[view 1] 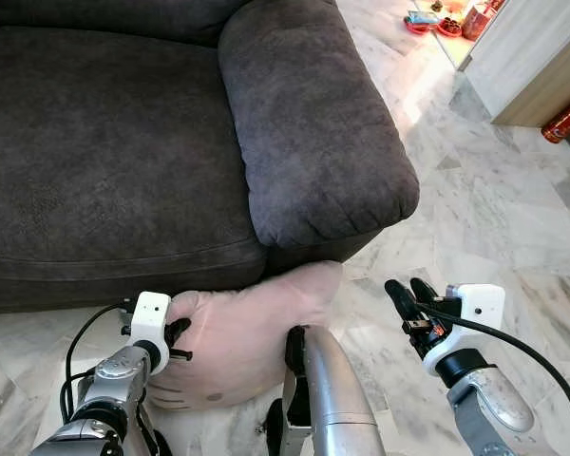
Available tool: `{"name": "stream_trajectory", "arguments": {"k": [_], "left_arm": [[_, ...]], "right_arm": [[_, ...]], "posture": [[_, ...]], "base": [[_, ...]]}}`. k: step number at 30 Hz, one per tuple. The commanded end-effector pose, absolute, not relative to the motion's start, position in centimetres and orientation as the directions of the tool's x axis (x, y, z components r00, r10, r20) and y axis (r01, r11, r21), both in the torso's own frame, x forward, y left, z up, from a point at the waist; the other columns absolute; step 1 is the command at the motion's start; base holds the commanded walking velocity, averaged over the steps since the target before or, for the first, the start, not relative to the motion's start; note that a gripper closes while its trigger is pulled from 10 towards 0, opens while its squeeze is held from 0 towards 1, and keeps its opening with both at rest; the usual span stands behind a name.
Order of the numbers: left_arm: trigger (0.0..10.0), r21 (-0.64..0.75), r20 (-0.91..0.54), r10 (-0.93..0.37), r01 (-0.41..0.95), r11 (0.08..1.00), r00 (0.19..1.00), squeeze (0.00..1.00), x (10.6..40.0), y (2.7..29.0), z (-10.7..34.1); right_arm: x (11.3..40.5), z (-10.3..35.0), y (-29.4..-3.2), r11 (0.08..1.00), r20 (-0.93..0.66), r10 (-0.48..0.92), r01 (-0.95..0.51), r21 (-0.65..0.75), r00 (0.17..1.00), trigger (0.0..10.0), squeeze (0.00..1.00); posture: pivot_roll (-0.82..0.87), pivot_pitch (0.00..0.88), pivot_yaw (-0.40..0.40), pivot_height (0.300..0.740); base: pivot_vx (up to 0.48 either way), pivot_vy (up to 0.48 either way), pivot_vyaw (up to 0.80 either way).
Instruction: Move the pillow to the sofa from floor
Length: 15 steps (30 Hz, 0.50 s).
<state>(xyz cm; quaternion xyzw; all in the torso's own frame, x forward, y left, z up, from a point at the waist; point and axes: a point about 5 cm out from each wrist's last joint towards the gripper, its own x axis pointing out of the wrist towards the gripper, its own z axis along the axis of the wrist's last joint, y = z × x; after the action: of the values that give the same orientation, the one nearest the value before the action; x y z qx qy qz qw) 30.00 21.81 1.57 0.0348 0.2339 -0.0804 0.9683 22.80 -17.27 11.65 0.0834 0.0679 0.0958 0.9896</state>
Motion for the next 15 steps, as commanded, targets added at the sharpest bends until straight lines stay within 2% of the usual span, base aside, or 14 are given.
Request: {"name": "stream_trajectory", "arguments": {"k": [1,15], "left_arm": [[0.0,0.012,-0.514,-0.175,0.211,0.977,0.84,0.0,28.6,20.9,-0.1],[0.0,0.062,-0.433,-0.165,0.212,0.975,0.886,0.0,28.7,20.3,0.4]], "right_arm": [[22.8,11.3,-17.7,0.972,-0.13,0.181,-0.156,0.177,0.975,10.0,0.0],[24.3,10.7,-16.7,0.967,-0.1,0.178,-0.156,0.201,0.979,10.0,0.0]], "posture": [[-0.13,0.24,-0.253,0.513],[-0.08,0.18,-0.216,0.513]], "base": [[0.0,0.0,0.0],[0.0,0.0,0.0]]}}
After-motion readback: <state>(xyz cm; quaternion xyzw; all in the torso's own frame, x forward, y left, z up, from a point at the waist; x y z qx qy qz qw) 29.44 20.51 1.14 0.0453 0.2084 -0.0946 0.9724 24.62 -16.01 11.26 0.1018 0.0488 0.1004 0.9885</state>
